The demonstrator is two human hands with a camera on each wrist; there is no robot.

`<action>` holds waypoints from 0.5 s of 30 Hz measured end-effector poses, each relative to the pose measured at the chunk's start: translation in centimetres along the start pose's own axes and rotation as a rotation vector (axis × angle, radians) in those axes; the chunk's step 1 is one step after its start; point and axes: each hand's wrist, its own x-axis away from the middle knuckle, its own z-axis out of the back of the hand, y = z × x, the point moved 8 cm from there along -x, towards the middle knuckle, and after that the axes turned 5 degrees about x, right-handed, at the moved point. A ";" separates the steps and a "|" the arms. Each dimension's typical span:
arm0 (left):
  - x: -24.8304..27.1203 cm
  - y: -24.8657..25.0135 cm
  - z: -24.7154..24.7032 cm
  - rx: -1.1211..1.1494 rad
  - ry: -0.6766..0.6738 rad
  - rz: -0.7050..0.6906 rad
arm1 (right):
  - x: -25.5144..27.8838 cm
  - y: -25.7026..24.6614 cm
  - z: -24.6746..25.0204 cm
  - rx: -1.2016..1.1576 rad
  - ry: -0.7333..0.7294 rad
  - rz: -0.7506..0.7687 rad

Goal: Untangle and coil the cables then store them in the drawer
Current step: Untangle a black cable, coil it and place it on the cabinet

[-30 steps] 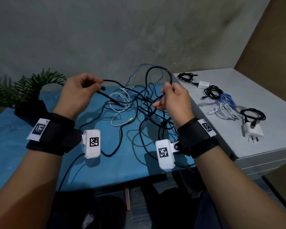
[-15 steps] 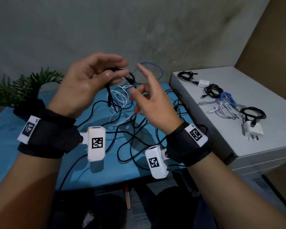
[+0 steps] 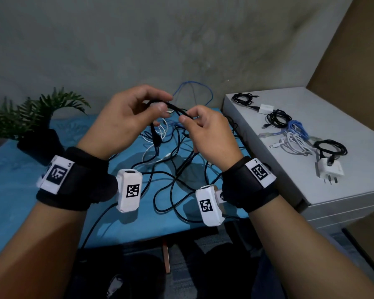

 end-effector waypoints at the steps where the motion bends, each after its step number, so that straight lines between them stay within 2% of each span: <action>1: -0.1 -0.4 0.1 -0.077 -0.009 0.016 | -0.1 0.1 0.0 -0.009 -0.002 -0.018; 5: -0.2 -2.3 1.1 -0.147 0.081 0.147 | 0.1 0.3 -0.1 -0.121 -0.030 -0.078; 9: -0.2 -3.0 2.1 -0.021 0.184 0.197 | 0.2 0.3 0.3 -0.201 -0.026 -0.093; 12: -0.2 -3.1 3.2 0.045 0.231 0.200 | 0.1 0.7 1.0 -0.231 0.021 -0.119; 15: -0.3 -2.8 3.7 0.018 0.220 0.162 | 0.0 1.2 1.5 -0.228 0.061 -0.137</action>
